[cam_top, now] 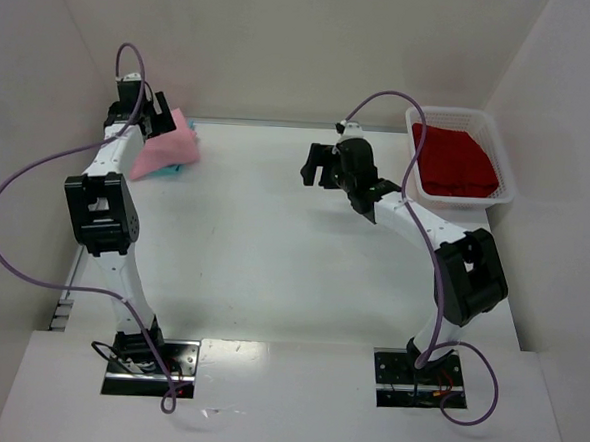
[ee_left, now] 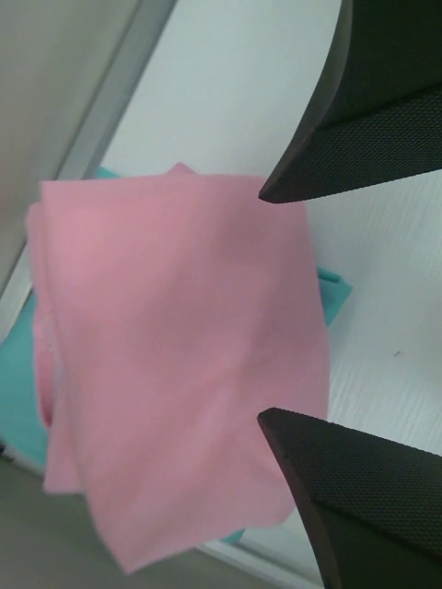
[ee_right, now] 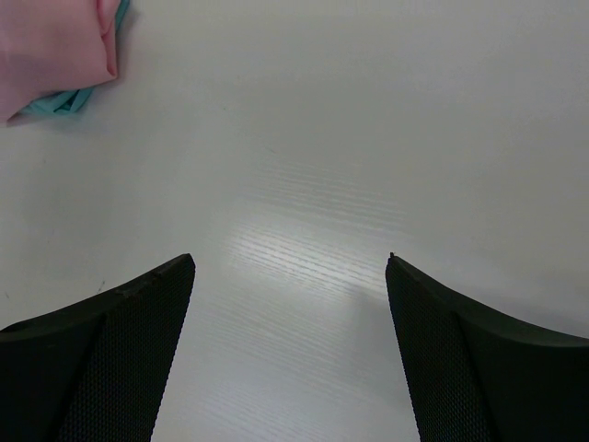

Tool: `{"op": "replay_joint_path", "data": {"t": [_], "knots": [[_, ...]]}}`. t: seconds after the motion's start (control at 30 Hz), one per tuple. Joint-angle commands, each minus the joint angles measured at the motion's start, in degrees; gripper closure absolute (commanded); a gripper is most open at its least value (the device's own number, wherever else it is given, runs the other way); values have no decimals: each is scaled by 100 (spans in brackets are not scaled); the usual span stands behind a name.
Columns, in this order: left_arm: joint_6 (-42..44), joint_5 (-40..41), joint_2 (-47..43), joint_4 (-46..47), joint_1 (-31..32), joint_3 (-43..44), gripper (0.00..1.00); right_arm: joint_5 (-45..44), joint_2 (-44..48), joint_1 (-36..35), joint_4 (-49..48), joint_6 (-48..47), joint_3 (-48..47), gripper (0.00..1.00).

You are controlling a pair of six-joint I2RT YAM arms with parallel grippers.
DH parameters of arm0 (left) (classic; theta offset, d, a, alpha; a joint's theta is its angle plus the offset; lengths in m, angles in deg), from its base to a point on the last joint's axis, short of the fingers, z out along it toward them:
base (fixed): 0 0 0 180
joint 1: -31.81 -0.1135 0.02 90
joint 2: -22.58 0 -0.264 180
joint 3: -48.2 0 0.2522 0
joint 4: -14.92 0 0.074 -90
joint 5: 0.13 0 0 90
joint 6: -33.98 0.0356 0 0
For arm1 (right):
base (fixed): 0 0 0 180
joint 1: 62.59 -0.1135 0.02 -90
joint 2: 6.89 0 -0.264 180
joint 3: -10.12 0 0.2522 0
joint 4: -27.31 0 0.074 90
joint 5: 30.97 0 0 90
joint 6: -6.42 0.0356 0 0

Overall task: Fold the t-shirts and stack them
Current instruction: Put the neatly folded tshirt into the corner of the board with the left arm

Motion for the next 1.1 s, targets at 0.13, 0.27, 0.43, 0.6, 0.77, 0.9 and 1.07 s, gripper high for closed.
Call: {"op": "replay_joint_path", "data": {"t": [0.13,0.27,0.43,0.6,0.77,0.9,1.07], "knots": [[-164,306,422,-74,-294,336,0,-22,372,23,-356,-48,83,10],[-410,-26,598,374,-584,-69,0,-22,372,23,-356,-48,83,10],[-288,-282,976,58,-637,195,0,-22,372,23,-409,-48,83,9],[-288,-335,722,128,-637,20,0,-22,372,23,-409,-48,83,9],[-288,-528,-68,128,-637,-165,0,-207,495,23,-356,-100,31,5],[-288,-783,-850,128,-576,-288,0,-330,688,137,-243,-153,-214,1],[-288,-1301,-1791,76,-225,-507,0,-190,960,576,-120,31,-365,0]]}}
